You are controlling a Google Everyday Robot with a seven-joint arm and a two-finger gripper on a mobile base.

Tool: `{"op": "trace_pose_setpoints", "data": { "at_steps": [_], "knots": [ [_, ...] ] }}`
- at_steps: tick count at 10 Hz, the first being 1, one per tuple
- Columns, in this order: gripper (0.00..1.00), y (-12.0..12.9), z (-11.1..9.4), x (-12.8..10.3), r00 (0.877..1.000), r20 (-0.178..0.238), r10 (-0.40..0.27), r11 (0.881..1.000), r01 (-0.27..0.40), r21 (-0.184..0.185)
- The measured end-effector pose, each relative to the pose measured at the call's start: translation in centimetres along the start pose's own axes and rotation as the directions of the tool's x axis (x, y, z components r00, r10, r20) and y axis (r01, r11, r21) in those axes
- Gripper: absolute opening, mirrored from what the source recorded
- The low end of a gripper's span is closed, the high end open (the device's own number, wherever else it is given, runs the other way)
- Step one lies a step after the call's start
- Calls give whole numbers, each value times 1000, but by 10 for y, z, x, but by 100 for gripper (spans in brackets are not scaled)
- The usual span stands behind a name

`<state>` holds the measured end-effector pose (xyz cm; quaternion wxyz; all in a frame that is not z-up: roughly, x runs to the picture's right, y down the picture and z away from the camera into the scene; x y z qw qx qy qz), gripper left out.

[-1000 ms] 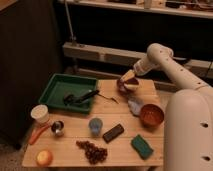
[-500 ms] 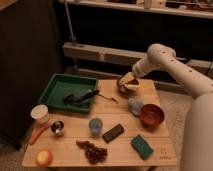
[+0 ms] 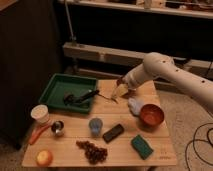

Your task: Stack cups into tray

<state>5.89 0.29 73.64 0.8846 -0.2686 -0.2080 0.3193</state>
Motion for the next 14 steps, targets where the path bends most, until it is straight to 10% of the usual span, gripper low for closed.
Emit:
{"op": "trace_pose_setpoints", "data": {
  "at_steps": [5,9,11,14],
  "knots": [
    [80,112,33,-30,965,-22,-260,961,256,-104],
    [80,160,68,-51,867,44,-496,830,488,-269],
    [80,168,79,-46,838,80,-540,781,534,-325],
    [80,168,84,-43,833,100,-544,769,543,-337]
  ]
}}
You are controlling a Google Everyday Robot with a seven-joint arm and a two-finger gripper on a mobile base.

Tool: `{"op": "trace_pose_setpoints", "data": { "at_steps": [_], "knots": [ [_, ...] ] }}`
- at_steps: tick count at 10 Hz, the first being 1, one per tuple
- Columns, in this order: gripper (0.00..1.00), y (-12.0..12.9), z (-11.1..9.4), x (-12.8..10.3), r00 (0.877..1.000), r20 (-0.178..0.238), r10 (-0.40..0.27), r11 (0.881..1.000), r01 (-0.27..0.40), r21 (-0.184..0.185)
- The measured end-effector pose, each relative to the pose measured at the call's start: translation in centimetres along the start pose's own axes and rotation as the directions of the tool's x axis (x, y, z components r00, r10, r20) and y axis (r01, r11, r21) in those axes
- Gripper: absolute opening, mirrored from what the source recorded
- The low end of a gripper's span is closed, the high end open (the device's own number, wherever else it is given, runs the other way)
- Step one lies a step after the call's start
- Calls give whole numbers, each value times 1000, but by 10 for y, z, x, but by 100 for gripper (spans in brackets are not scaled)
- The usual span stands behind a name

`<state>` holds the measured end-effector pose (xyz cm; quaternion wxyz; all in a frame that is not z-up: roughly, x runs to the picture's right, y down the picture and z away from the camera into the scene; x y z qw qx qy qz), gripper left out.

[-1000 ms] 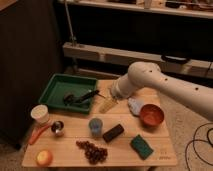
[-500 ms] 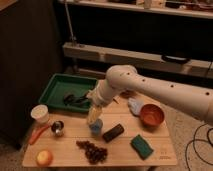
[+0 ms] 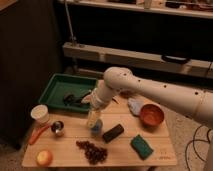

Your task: Stack cups into tray

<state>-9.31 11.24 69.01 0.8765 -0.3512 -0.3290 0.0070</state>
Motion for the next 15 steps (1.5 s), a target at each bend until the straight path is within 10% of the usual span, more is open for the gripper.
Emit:
{"op": "trace_pose_setpoints", "data": {
  "at_steps": [3,8,15],
  "knots": [
    [80,0,0,2,1000,-14,8,1000,-8,4],
    [80,-9,-7,60,974,-157,163,986,-155,61],
    [80,-29,11,92,948,-168,269,962,-256,94]
  ]
}}
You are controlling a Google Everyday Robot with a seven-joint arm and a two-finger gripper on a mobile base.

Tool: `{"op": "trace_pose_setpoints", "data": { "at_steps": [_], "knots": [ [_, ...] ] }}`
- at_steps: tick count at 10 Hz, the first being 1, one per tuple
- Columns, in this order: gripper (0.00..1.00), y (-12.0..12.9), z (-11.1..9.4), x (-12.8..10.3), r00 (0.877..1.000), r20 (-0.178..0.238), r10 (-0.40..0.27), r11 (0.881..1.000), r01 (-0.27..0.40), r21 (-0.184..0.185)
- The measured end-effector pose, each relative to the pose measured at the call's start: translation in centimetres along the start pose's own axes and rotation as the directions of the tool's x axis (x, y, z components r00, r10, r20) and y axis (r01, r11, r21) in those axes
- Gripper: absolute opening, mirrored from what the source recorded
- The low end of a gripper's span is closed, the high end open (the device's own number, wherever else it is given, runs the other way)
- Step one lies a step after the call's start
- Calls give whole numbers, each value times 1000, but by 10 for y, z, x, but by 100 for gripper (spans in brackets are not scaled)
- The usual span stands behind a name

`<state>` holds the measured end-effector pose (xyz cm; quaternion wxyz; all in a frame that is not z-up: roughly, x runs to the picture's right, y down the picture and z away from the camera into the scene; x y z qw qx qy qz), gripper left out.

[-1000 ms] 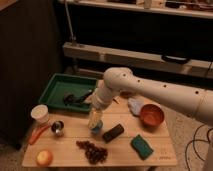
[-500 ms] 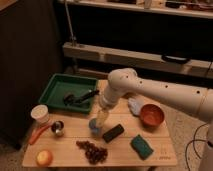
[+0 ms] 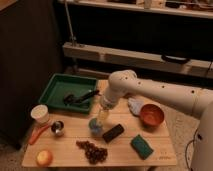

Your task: Stack cups into tray

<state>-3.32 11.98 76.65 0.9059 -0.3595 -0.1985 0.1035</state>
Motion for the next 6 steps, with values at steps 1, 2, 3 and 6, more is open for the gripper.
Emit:
{"op": "trace_pose_setpoints", "data": {
  "at_steps": [1,2,3,6],
  "knots": [
    [80,-4,9,-2,1000,0,13,1000,-13,-1],
    [80,-5,14,-1,1000,-3,20,1000,-20,-3],
    [78,-7,21,2,1000,-6,30,1000,-30,-6],
    [58,-12,35,6,999,-16,46,999,-46,-17]
  ]
}}
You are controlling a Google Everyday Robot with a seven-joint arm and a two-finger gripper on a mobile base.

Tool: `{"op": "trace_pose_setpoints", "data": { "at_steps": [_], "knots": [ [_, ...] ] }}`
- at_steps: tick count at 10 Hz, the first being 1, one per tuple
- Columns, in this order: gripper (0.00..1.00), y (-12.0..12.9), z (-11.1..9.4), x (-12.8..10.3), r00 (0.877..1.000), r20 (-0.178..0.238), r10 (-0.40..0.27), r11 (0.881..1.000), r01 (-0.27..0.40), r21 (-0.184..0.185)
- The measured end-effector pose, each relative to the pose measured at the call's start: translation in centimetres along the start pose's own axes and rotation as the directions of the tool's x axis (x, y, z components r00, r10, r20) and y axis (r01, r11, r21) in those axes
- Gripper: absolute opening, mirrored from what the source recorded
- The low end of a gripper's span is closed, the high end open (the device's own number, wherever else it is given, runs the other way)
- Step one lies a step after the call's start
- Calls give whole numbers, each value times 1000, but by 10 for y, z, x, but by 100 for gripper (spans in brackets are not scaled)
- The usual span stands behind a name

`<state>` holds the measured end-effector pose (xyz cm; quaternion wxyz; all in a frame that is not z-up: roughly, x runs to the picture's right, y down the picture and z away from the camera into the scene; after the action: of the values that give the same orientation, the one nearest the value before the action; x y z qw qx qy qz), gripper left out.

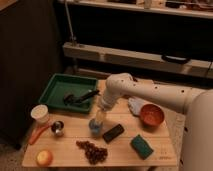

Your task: Stack cups into tray

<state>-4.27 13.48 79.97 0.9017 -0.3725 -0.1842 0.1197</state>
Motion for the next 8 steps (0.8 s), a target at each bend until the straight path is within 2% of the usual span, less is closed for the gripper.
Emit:
{"op": "trace_pose_setpoints", "data": {
  "at_steps": [4,7,8],
  "knots": [
    [57,-7,14,5,1000,-1,3,1000,-3,-14],
    [57,-3,29,11,1000,-3,-10,998,10,-55],
    [54,-1,32,11,1000,-4,-16,998,16,-68]
  ]
}}
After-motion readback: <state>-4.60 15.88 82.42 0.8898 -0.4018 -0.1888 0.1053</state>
